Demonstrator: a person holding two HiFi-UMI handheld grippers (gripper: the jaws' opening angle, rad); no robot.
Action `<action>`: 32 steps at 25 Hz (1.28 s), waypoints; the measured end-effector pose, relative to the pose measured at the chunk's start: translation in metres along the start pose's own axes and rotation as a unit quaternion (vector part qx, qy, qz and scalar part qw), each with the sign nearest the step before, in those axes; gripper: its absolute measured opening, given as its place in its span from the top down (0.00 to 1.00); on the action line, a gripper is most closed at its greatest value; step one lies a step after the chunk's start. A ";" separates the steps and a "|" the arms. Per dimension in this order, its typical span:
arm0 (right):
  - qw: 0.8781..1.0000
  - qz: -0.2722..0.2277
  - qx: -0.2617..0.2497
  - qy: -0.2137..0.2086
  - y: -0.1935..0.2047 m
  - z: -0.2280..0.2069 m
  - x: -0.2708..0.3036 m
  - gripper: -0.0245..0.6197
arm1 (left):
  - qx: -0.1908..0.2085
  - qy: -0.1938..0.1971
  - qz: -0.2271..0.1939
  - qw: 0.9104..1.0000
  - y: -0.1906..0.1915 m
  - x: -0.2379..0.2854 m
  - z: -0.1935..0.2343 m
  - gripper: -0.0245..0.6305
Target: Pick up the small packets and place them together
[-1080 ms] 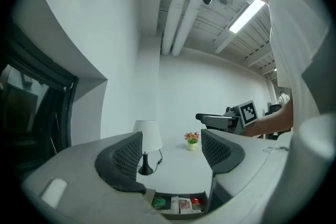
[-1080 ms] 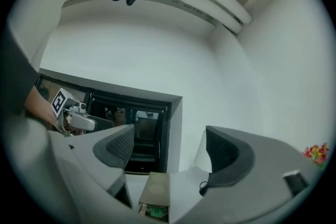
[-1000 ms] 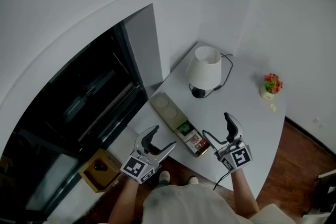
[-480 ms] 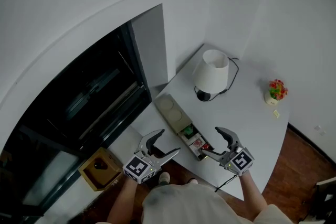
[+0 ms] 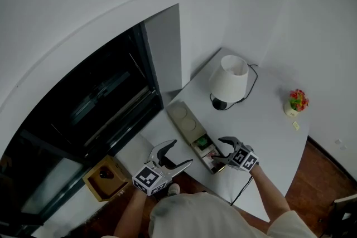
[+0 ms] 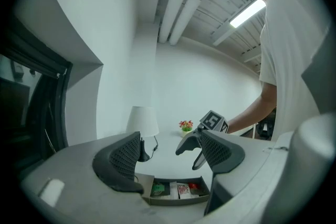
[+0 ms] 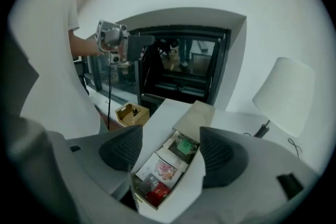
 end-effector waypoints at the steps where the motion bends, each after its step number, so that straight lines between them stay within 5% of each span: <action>1: 1.000 0.019 0.000 -0.002 0.007 -0.004 0.013 0.44 | -0.001 -0.004 -0.001 1.000 0.001 -0.001 0.001 0.42; 5: 0.997 0.072 0.027 -0.004 0.031 -0.016 0.062 0.44 | -0.009 -0.016 0.004 1.000 0.006 -0.003 0.002 0.43; 13: 0.968 0.108 0.227 0.014 0.066 -0.028 0.127 0.45 | -0.022 -0.040 0.011 0.999 0.012 -0.011 0.003 0.43; 15: 0.965 0.122 0.228 0.035 0.069 -0.031 0.135 0.60 | -0.022 -0.045 0.015 0.999 0.015 -0.014 0.004 0.43; 24: 0.950 0.190 0.236 0.072 0.088 -0.031 0.163 0.63 | -0.026 -0.055 0.018 0.998 0.015 -0.021 0.006 0.43; 32: 0.952 0.181 0.225 0.096 0.072 -0.027 0.135 0.84 | -0.027 -0.061 0.019 0.998 0.022 -0.027 0.011 0.43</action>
Point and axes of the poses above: the fingertips, and each gripper's own axes: x forward along the fingers, z to its left, y out of its underside, the point moved 5 cm from there along -x, backward along the fingers
